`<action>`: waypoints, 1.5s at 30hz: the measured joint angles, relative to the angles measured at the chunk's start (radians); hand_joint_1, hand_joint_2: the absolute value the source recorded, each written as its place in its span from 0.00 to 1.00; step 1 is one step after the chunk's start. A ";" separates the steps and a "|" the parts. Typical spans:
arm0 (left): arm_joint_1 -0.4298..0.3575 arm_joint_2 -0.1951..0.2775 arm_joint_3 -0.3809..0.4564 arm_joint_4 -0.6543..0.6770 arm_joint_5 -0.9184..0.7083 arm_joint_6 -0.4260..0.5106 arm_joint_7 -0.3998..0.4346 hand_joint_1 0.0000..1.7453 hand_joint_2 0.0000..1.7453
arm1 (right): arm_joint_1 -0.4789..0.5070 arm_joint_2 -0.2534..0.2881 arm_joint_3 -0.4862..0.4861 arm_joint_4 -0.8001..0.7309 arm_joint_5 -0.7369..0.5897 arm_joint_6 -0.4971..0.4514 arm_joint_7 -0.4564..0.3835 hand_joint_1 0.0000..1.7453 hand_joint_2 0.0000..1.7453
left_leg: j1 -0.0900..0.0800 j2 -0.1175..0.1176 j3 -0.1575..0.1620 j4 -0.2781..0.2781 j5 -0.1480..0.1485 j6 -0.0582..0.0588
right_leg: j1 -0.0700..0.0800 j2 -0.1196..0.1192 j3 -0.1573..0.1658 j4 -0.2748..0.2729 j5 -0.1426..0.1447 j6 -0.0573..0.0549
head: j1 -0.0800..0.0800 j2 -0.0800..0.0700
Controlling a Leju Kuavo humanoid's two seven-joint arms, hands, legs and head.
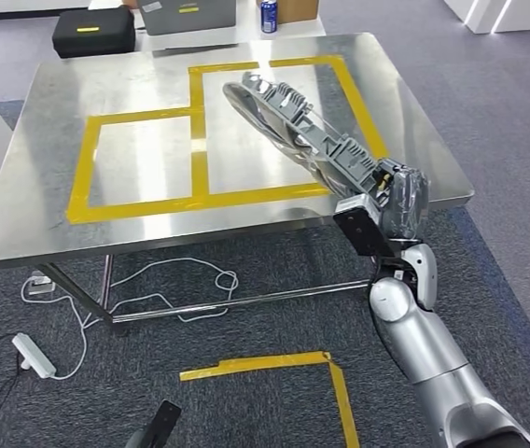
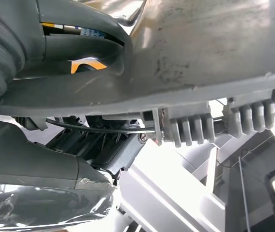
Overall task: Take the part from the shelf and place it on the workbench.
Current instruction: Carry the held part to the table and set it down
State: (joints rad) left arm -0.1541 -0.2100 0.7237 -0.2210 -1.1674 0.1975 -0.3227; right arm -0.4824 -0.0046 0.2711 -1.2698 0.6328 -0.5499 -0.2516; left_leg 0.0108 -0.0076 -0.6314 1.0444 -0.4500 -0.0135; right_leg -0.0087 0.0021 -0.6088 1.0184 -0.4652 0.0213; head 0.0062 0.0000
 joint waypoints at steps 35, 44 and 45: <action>0.002 0.007 -0.005 0.000 -0.001 -0.009 0.000 0.00 1.00 | 0.021 -0.001 0.005 -0.039 -0.028 0.004 -0.029 1.00 1.00 | -0.004 0.003 0.006 -0.014 0.000 0.037 | -0.003 0.008 -0.026 0.029 -0.017 0.024 | 0.004 0.000; 0.002 0.006 -0.015 0.000 -0.001 -0.012 0.000 0.00 1.00 | 0.032 -0.001 0.005 -0.060 -0.045 0.006 -0.043 1.00 1.00 | -0.015 0.003 0.009 -0.014 0.000 0.049 | 0.000 0.002 -0.048 0.078 -0.011 0.015 | 0.009 0.000; 0.002 0.006 -0.016 0.000 -0.001 -0.012 0.000 0.00 1.00 | 0.031 -0.001 0.005 -0.065 -0.046 0.006 -0.044 1.00 1.00 | -0.017 0.003 0.008 -0.014 0.000 0.046 | 0.002 0.001 -0.022 0.030 0.001 0.011 | 0.008 0.000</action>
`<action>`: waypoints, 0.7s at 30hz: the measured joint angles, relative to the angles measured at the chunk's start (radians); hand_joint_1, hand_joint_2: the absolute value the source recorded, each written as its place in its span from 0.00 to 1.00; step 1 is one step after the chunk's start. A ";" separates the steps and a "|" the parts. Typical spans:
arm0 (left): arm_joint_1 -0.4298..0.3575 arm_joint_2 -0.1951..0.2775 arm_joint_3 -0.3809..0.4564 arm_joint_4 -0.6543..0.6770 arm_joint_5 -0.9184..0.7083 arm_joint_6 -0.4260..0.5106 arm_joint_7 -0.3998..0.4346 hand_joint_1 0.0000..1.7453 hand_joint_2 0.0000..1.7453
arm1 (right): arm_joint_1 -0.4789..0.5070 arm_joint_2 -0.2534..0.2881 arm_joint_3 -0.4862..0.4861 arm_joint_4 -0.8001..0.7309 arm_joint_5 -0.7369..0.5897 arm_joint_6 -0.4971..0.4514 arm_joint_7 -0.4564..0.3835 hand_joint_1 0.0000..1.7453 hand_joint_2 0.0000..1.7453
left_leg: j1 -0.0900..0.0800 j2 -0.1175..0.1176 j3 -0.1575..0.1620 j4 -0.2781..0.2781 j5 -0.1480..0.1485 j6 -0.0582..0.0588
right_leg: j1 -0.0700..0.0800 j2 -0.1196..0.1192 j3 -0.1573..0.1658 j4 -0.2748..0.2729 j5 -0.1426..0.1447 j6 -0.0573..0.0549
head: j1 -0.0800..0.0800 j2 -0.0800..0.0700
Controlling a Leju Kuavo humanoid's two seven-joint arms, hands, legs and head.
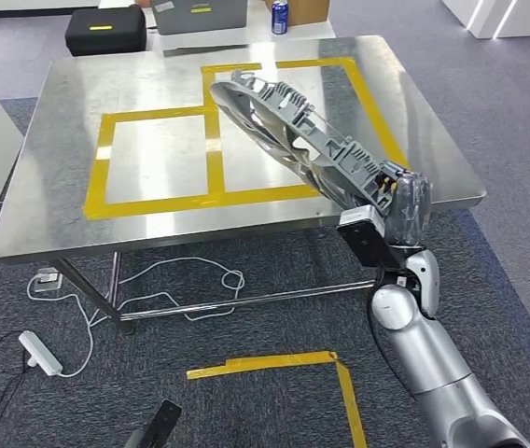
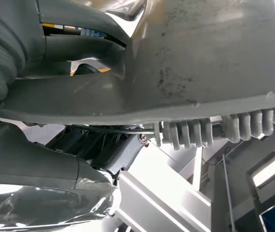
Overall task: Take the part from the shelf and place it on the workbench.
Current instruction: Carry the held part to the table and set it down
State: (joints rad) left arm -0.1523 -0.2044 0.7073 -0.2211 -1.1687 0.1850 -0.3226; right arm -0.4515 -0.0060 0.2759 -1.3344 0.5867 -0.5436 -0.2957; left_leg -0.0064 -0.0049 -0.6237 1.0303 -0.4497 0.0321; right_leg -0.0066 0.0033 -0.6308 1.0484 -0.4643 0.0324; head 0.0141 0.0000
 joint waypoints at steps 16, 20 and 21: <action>0.001 0.006 -0.002 0.000 0.000 -0.028 -0.021 0.00 1.00 | 0.007 0.000 0.000 -0.010 -0.014 0.023 -0.004 1.00 1.00 | 0.006 0.002 0.011 0.007 -0.010 -0.023 | 0.003 0.008 0.025 -0.041 0.006 -0.015 | -0.002 0.000; 0.003 0.006 -0.002 0.000 0.000 -0.031 -0.023 0.00 1.00 | 0.009 0.000 0.001 -0.010 -0.014 0.025 -0.005 1.00 1.00 | 0.007 0.001 0.031 -0.019 -0.020 0.002 | 0.001 0.006 0.015 -0.011 0.001 0.009 | -0.001 0.000; 0.002 0.006 -0.002 0.000 0.000 -0.032 -0.023 0.00 1.00 | 0.009 0.000 0.001 -0.010 -0.014 0.025 -0.005 1.00 1.00 | 0.008 0.001 0.038 -0.020 -0.021 0.007 | 0.001 0.005 -0.003 0.023 -0.015 0.012 | 0.001 0.000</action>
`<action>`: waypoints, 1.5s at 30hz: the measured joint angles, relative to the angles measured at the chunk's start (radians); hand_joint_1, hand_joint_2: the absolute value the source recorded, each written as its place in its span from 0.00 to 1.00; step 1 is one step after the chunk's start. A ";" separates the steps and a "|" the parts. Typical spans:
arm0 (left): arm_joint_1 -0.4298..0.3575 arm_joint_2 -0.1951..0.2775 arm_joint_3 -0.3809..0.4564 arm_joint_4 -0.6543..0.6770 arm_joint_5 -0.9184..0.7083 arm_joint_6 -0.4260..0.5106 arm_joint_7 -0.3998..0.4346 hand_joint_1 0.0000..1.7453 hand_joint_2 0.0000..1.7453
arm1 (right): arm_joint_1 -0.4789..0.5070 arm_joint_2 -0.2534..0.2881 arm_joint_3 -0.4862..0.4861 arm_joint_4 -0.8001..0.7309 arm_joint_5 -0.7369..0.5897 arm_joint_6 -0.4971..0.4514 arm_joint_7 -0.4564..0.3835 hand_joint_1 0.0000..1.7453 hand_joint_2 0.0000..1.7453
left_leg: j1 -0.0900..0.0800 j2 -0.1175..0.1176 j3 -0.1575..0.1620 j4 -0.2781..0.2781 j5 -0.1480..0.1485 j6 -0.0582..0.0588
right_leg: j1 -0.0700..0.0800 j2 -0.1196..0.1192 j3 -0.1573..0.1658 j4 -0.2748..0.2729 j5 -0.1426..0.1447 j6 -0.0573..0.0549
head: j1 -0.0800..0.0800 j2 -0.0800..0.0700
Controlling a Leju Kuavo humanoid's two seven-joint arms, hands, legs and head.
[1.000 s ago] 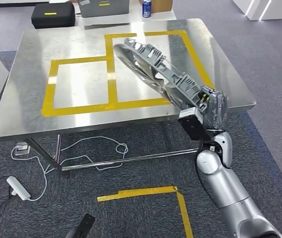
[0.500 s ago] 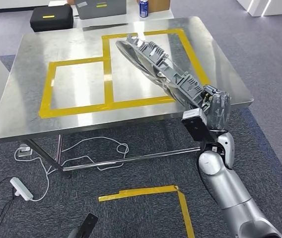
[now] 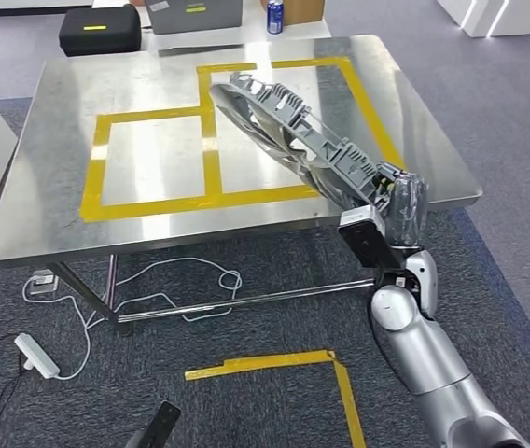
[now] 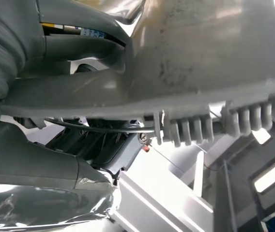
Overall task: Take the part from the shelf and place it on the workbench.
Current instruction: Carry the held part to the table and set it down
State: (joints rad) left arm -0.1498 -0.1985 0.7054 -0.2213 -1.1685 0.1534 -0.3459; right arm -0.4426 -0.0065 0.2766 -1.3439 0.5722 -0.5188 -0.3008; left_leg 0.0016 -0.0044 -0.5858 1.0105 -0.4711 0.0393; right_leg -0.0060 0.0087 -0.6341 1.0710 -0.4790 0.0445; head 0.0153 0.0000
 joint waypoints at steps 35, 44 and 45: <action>-0.001 -0.004 0.000 0.001 0.005 0.064 0.041 0.00 1.00 | 0.048 -0.006 0.001 -0.050 0.000 -0.027 0.004 1.00 1.00 | -0.009 -0.004 -0.085 0.005 0.066 0.008 | -0.006 0.001 -0.083 0.222 -0.154 0.011 | 0.015 0.000; -0.005 -0.006 -0.005 0.001 0.002 0.064 0.041 0.00 1.00 | 0.041 -0.006 0.002 -0.058 0.059 -0.047 0.022 1.00 1.00 | -0.012 -0.009 -0.047 0.016 0.021 -0.025 | -0.001 -0.004 -0.004 -0.053 0.031 -0.022 | 0.011 0.000; -0.006 -0.006 -0.006 0.001 0.001 0.064 0.041 0.00 1.00 | 0.041 -0.006 0.002 -0.057 0.070 -0.049 0.025 1.00 1.00 | -0.011 -0.009 -0.053 0.032 0.008 -0.030 | -0.002 -0.004 -0.001 -0.056 0.031 -0.029 | 0.010 0.000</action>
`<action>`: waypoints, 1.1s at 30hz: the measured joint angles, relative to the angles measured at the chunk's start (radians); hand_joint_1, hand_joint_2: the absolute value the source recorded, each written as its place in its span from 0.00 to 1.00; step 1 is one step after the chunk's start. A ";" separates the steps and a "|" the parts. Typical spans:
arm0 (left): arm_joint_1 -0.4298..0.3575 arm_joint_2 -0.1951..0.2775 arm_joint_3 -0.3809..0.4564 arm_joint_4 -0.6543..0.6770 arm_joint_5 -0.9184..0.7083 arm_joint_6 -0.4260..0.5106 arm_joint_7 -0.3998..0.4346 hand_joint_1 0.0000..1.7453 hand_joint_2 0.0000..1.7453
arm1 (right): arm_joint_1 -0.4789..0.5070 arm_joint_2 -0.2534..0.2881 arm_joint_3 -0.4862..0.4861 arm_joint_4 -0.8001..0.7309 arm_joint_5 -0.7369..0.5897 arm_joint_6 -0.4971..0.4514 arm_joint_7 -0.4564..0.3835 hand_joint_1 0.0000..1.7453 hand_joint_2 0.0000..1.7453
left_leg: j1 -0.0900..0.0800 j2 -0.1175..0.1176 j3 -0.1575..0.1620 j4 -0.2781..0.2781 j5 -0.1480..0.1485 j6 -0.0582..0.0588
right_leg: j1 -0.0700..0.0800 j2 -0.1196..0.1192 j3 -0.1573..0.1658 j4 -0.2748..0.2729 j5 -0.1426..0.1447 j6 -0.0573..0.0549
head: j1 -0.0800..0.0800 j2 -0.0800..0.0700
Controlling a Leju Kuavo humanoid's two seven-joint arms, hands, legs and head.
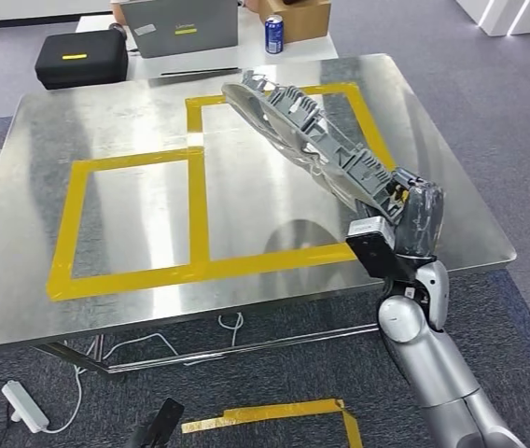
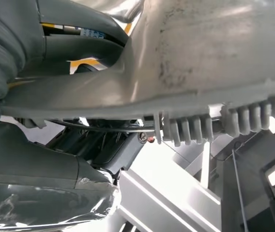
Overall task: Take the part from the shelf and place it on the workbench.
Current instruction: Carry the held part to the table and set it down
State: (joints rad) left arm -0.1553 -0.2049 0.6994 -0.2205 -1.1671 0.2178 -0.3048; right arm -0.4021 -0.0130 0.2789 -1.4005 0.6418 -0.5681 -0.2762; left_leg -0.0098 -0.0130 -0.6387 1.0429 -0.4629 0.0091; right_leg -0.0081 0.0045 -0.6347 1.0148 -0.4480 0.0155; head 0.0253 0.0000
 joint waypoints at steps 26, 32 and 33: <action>-0.024 -0.014 -0.058 0.000 -0.037 -0.043 0.031 0.00 1.00 | -0.222 0.048 0.161 0.240 0.765 -0.077 0.265 1.00 1.00 | 0.009 -0.001 0.014 -0.024 0.022 0.013 | -0.002 -0.002 -0.001 0.020 -0.006 0.024 | 0.006 0.000; -0.026 -0.016 -0.068 0.000 -0.038 -0.048 0.036 0.00 1.00 | -0.258 0.062 0.186 0.310 0.865 -0.072 0.334 1.00 1.00 | 0.012 0.001 -0.019 0.047 -0.028 -0.018 | -0.003 -0.002 0.018 -0.009 -0.001 -0.007 | 0.000 0.000; -0.027 -0.017 -0.070 0.000 -0.040 -0.051 0.037 0.00 1.00 | -0.268 0.064 0.193 0.334 0.886 -0.072 0.361 1.00 1.00 | 0.013 0.002 -0.046 0.106 -0.057 -0.022 | -0.003 -0.002 0.019 -0.009 -0.001 -0.010 | -0.002 0.000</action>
State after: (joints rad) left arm -0.1822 -0.2215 0.6296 -0.2205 -1.2076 0.1672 -0.2681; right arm -0.6696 0.0508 0.4716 -1.0662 1.5283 -0.6405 0.0847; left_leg 0.0032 -0.0115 -0.6845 1.1486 -0.5203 -0.0125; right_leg -0.0107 0.0030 -0.6159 1.0058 -0.4495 0.0054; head 0.0231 0.0000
